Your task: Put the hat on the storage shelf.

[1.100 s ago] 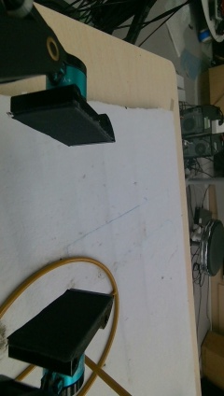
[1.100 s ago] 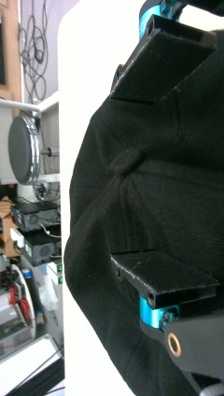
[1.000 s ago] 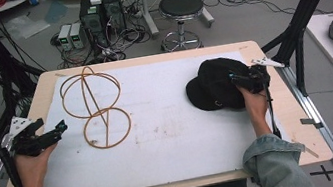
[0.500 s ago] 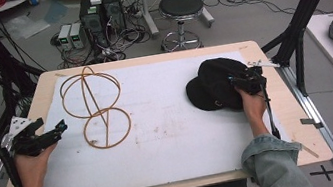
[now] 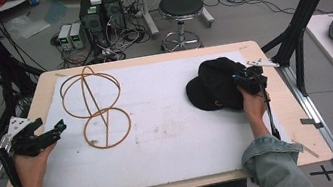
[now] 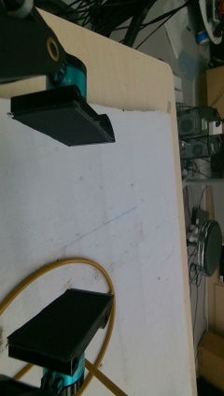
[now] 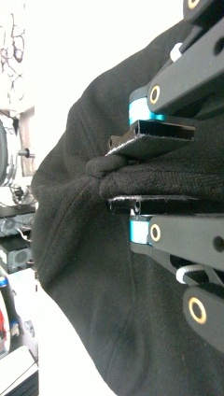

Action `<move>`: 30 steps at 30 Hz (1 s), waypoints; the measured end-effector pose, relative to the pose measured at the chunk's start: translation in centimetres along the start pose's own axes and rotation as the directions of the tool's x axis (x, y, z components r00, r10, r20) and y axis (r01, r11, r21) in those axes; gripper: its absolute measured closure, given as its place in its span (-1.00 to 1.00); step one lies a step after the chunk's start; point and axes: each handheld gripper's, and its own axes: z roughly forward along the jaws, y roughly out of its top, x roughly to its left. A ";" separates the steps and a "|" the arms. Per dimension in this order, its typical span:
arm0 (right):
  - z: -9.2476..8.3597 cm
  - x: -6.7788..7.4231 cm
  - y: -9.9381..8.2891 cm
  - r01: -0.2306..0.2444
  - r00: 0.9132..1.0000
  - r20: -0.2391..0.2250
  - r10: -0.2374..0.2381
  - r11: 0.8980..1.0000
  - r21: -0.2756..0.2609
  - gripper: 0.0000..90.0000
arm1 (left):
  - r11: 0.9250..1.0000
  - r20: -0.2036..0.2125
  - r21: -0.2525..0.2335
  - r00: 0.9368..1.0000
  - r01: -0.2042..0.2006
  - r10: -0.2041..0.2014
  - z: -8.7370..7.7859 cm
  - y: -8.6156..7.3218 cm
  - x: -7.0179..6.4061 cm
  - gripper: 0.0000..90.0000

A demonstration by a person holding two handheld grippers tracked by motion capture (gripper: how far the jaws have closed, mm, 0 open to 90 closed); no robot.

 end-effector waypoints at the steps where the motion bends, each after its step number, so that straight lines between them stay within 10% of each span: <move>1: -0.3 0.0 0.1 0.001 1.000 0.003 -0.001 1.000 -0.010 0.62 | 1.000 -0.001 0.000 1.000 -0.002 0.002 0.0 0.0 0.0 -0.57; 30: -5.5 4.6 6.5 0.051 0.995 -0.078 -0.069 0.975 -0.218 0.64 | 1.000 -0.015 -0.017 1.000 0.011 -0.012 -0.6 0.1 0.7 -0.57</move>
